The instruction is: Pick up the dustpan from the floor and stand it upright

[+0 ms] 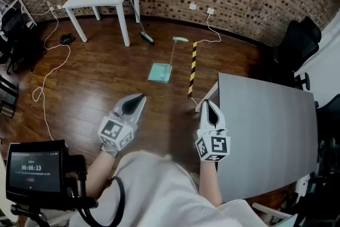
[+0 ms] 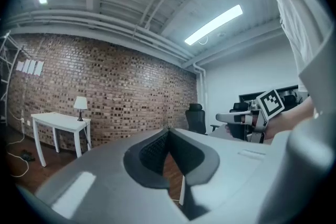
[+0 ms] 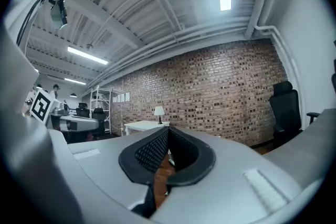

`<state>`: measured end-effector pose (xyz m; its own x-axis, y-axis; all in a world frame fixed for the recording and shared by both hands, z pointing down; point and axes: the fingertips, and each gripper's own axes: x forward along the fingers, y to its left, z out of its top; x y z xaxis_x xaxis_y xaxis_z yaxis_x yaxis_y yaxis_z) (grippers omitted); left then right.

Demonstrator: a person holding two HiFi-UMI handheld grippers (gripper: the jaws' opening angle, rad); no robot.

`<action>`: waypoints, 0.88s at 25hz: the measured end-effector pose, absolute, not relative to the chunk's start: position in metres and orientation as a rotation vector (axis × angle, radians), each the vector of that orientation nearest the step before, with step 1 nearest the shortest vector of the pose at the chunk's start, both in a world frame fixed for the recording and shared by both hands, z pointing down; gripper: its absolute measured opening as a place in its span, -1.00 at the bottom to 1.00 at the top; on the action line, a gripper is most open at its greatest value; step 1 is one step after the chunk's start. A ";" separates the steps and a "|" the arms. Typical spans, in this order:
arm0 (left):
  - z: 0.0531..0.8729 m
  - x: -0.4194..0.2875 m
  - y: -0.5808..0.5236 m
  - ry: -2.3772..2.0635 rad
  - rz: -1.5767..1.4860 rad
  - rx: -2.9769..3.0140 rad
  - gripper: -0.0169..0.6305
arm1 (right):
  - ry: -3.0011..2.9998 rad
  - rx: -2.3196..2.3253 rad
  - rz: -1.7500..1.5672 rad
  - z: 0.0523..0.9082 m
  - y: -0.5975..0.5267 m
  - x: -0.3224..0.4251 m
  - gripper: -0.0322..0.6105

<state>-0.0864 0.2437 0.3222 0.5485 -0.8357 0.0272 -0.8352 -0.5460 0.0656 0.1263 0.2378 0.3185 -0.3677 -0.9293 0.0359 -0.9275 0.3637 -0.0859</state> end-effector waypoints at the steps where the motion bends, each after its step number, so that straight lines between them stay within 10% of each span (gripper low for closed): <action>1: 0.324 -0.091 0.244 -1.461 0.008 2.702 -0.94 | 2.592 -1.760 -0.137 0.319 0.239 0.120 -0.87; 22: 0.311 -0.113 0.226 -1.483 -0.014 2.730 -0.94 | 2.669 -1.800 -0.123 0.318 0.231 0.088 -0.87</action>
<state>-0.1132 0.2256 0.3107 0.5445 -0.8387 0.0089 -0.8384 -0.5440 0.0352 0.0875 0.2314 0.3175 -0.3736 -0.9213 0.1082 -0.9273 0.3739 -0.0186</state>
